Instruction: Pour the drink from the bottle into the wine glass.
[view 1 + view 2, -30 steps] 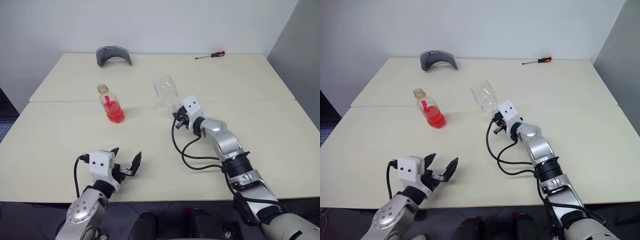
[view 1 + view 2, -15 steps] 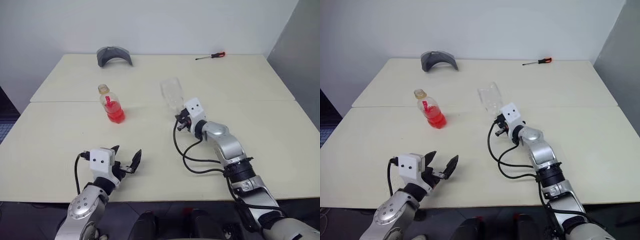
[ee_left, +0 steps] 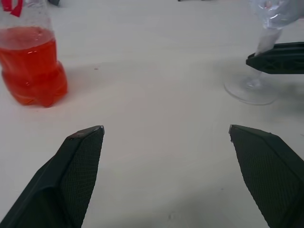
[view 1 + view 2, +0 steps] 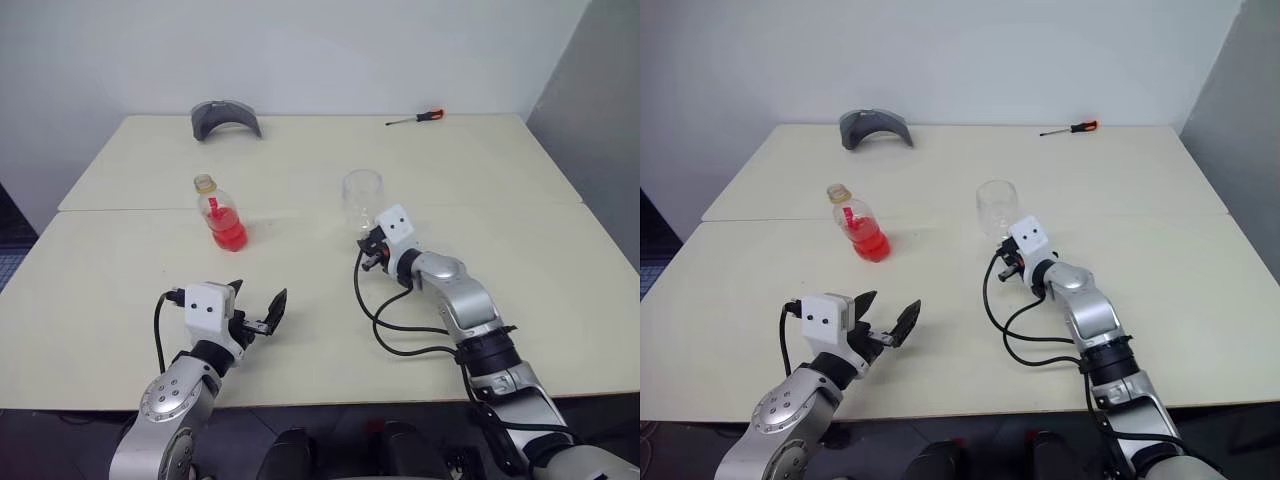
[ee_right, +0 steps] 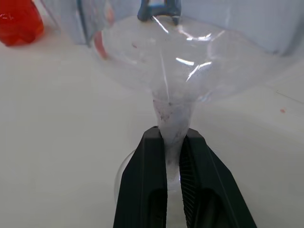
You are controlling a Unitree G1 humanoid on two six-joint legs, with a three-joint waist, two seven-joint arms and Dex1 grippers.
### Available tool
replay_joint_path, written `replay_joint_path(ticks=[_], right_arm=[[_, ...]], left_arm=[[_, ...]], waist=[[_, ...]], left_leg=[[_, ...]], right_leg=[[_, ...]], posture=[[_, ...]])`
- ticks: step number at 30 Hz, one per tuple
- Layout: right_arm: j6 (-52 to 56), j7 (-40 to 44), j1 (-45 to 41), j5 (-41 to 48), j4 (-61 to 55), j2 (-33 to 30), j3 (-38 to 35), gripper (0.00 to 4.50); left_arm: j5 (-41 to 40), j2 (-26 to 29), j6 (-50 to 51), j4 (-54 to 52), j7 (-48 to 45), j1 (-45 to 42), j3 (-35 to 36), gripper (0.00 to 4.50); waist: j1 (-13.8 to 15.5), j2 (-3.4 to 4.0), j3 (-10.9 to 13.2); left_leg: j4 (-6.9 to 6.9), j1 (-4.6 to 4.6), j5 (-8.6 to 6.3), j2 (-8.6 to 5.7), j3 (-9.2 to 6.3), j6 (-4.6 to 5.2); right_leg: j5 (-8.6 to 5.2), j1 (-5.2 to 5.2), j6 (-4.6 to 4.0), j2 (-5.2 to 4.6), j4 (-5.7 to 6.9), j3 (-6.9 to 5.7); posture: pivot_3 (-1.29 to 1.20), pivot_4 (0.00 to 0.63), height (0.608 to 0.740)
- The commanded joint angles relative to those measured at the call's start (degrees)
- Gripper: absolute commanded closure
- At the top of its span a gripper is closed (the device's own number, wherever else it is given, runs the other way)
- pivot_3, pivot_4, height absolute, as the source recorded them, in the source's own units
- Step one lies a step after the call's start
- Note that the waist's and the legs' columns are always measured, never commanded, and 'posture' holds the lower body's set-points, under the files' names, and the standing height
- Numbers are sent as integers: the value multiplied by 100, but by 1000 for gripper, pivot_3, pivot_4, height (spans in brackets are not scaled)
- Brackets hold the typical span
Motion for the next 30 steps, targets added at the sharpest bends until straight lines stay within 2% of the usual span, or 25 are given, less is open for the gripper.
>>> replay_joint_path(ticks=[1,8,14,23,30], right_arm=[[-602,-238,-505,23,527,327,-132,4385],[-1952,-609,-1436,-24,2560,1023,-306,4385],[-2798,-804,-1874,-375,3949,1259,-156,4385],[-2989,-964,-1887,-825,4406,973,16,4385],[-2877,-761,-1808,-594,4300,988,-231,2045]], left_arm=[[-100,73,56,-337,-8,3,157,0],[-282,156,291,-659,-55,265,266,0],[-306,239,324,-742,-27,364,323,0],[-294,269,360,-661,26,224,332,0],[-269,230,369,-563,43,53,229,0]], waist=[[-2,3,3],[2,6,11],[34,9,15],[43,10,15],[23,13,17]], left_leg=[[-4,-2,0,0,1,0],[-3,-15,0,-1,8,-2],[-1,-15,0,-4,4,-1],[0,-10,0,-4,0,-2],[-3,-12,1,-5,2,-3]], right_leg=[[0,-3,-1,0,0,1],[0,-18,-2,-3,-2,8],[0,-16,-2,-5,-3,6],[0,-9,-3,-5,-2,2],[0,-12,-3,-6,-3,5]], posture=[[0,150,740],[0,150,740],[0,150,740],[0,150,740],[0,150,740]])
